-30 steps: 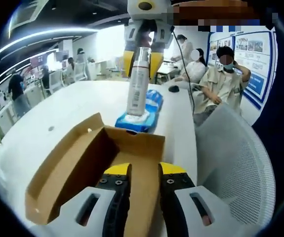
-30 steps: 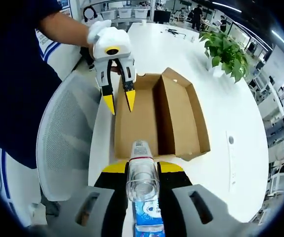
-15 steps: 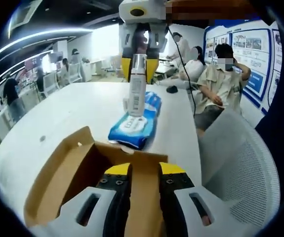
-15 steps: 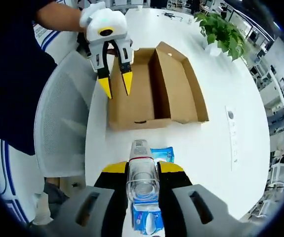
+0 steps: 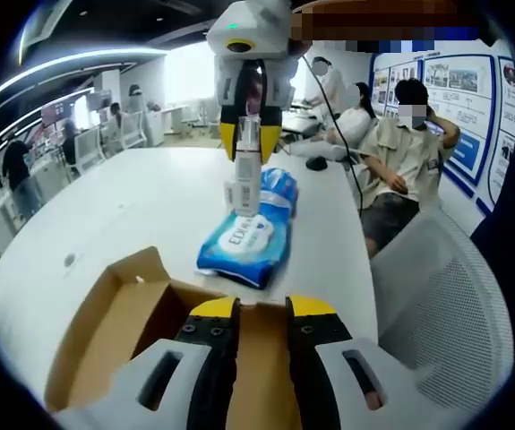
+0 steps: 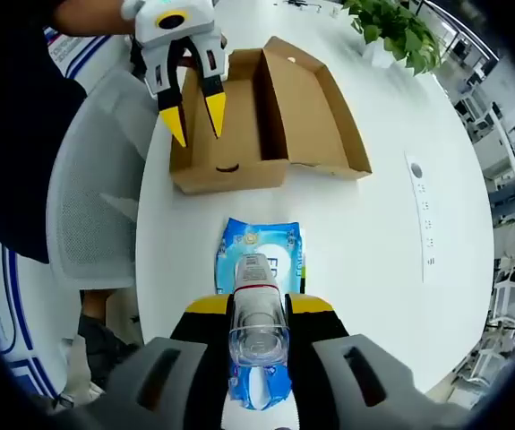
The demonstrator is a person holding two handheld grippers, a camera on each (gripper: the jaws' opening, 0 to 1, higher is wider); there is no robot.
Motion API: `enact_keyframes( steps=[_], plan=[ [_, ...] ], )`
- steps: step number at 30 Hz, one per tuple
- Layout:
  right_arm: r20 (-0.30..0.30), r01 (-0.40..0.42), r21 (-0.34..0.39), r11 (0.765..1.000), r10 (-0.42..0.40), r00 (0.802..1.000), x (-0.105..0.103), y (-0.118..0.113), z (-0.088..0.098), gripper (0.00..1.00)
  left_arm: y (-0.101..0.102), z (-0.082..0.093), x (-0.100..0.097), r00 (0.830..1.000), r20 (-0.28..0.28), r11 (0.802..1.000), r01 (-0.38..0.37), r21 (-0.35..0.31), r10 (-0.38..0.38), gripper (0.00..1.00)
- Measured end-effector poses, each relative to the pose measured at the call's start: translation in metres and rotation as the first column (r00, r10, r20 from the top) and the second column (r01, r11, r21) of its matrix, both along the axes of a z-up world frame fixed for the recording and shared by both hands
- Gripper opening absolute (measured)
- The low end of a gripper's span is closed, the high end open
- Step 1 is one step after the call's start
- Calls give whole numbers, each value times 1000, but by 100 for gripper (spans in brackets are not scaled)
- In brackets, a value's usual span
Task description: Operate the shoe box by opening the lid, removing the specified soft item, and placing it in the target area until the item is outside and the box remains undamaged.
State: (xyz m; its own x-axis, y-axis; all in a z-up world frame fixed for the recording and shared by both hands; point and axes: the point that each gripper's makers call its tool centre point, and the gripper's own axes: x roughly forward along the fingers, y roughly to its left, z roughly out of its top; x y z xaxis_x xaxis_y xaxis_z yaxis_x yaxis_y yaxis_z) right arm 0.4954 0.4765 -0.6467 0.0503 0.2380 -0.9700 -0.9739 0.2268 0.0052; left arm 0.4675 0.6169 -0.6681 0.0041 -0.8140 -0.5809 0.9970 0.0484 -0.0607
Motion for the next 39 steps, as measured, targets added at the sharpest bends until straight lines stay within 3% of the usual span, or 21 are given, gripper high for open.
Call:
enact_keyframes(
  steps=[7, 22, 39],
  plan=[
    [-4, 1, -24, 1000, -1, 1000, 10, -15, -9, 19, -25, 2, 7, 1000, 14, 1000, -2, 4, 2, 19],
    [0, 17, -113, 993, -18, 1000, 38, -45, -31, 19, -58, -8, 21, 999, 47, 998, -12, 66, 9, 19],
    [9, 23, -192, 981, -22, 1000, 72, -56, -61, 19, -64, -9, 35, 996, 68, 996, -65, 60, 61, 19]
  ],
)
